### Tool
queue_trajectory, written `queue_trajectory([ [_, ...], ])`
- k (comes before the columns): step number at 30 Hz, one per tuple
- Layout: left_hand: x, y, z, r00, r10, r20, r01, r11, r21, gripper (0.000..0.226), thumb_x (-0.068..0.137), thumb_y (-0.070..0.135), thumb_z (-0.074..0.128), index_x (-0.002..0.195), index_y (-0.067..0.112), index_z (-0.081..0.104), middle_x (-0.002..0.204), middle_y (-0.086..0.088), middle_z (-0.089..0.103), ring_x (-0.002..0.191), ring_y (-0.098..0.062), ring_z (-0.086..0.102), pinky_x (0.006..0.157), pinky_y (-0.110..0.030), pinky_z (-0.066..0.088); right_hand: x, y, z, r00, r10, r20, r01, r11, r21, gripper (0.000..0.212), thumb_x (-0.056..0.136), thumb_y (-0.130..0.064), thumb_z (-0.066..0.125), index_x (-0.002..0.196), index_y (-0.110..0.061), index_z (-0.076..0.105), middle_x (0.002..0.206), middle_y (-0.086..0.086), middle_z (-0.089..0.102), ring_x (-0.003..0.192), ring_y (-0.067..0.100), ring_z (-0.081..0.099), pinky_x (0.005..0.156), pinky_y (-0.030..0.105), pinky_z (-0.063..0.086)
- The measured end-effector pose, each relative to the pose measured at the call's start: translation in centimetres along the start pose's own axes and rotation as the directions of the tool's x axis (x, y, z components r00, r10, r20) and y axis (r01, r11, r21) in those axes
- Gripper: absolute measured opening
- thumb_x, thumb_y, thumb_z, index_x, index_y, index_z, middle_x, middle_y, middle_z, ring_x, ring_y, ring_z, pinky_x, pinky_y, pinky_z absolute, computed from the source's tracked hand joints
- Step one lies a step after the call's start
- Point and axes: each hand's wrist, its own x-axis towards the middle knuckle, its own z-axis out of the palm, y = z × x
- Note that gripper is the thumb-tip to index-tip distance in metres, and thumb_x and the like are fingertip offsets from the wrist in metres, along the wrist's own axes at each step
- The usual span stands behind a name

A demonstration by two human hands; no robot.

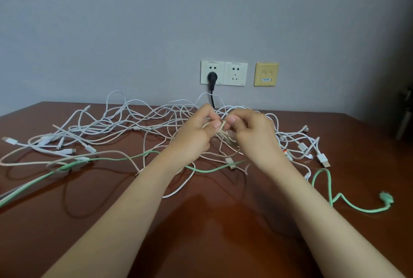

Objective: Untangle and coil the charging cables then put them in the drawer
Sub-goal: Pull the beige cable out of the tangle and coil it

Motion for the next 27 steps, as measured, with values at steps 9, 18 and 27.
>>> queue_trajectory([
  [9, 0.2, -0.3, 0.0, 0.994, 0.028, 0.107, -0.009, 0.985, -0.171, 0.027, 0.097, 0.006, 0.041, 0.072, 0.014, 0.039, 0.061, 0.011, 0.051, 0.04, 0.0, 0.027, 0.049, -0.021, 0.028, 0.1, -0.1, -0.8, 0.999, 0.015, -0.049, -0.013, 0.999, 0.033, 0.038, 0.089, -0.016, 0.058, 0.055, -0.032, 0.054, 0.04, -0.018, 0.05, 0.047, 0.002, 0.044, 0.051, 0.011, 0.033],
  [18, -0.3, 0.5, 0.5, 0.985, 0.004, 0.171, 0.058, 0.934, -0.353, 0.025, 0.096, 0.001, 0.034, 0.073, 0.009, 0.038, 0.051, 0.01, 0.039, 0.042, -0.001, 0.028, 0.044, -0.014, 0.028, 0.2, -0.5, -2.7, 0.945, 0.269, 0.185, -0.325, 0.834, 0.445, 0.014, 0.079, -0.013, 0.07, 0.068, -0.012, 0.062, 0.038, -0.005, 0.051, 0.026, 0.002, 0.034, 0.029, 0.013, 0.023],
  [27, 0.6, -0.2, 1.4, 0.982, -0.158, -0.104, 0.109, 0.922, -0.371, 0.026, 0.1, 0.005, 0.033, 0.076, 0.011, 0.042, 0.059, -0.004, 0.04, 0.033, 0.001, 0.03, 0.038, -0.013, 0.027, 0.0, 0.8, 1.5, 0.977, 0.21, 0.046, -0.215, 0.96, 0.178, 0.038, 0.092, -0.012, 0.05, 0.057, -0.025, 0.056, 0.038, -0.014, 0.049, 0.039, 0.0, 0.045, 0.049, 0.019, 0.033],
])
